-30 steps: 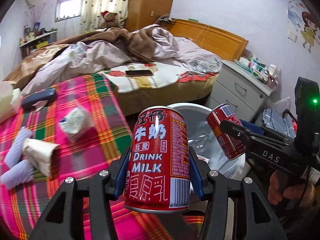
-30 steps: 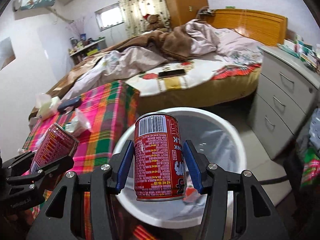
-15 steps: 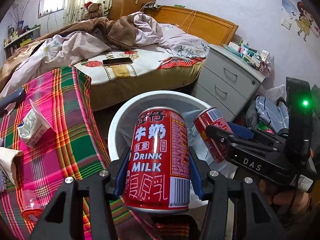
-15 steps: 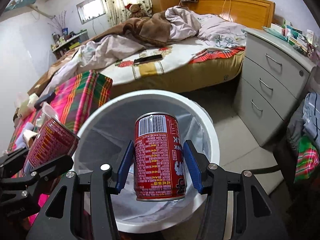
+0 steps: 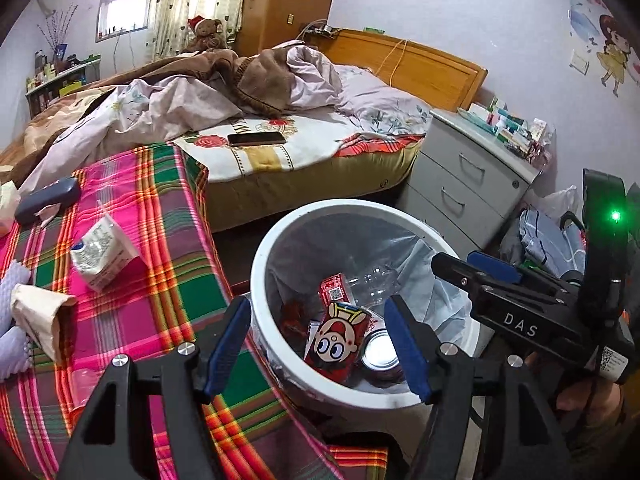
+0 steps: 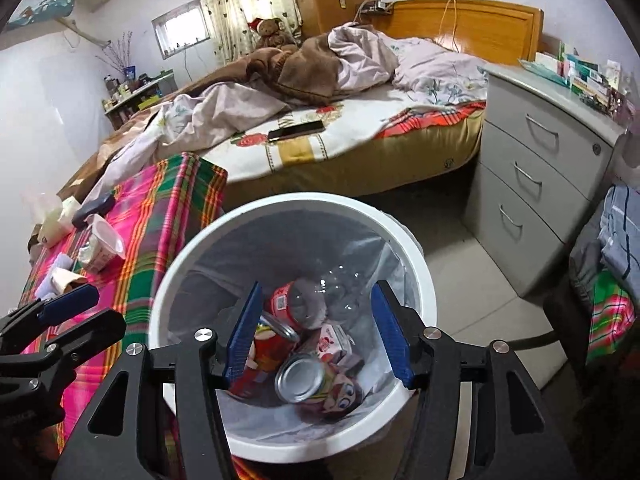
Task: Collect trash
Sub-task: 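Move both tools back over the plaid cloth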
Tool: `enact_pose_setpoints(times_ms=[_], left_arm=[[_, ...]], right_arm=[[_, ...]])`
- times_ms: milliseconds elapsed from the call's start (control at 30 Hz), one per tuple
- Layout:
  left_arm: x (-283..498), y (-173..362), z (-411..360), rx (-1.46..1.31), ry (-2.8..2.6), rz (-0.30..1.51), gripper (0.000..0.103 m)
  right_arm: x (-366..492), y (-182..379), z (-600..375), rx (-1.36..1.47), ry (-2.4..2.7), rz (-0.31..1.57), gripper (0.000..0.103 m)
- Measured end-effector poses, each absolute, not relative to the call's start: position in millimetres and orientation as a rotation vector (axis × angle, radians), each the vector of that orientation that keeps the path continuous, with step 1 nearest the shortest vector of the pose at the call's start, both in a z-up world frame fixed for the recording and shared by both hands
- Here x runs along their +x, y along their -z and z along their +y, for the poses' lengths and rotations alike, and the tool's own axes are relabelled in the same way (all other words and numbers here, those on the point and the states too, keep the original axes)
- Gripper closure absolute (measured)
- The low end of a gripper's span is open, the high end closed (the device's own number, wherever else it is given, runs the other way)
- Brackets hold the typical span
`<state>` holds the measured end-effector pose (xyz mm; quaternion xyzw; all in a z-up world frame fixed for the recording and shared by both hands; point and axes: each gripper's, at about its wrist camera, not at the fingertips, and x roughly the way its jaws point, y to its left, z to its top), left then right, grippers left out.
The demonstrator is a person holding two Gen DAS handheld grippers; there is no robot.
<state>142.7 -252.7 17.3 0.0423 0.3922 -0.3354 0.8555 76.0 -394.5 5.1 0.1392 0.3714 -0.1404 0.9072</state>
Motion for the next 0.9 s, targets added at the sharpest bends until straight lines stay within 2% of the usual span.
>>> enact_pose_setpoints(times_ms=[900], left_arm=[[127,-37,-124,0.01,0.5,0.723,0.032]], right_arm=[[91,-28,-300,0.205,0.103,0.691,0.045]])
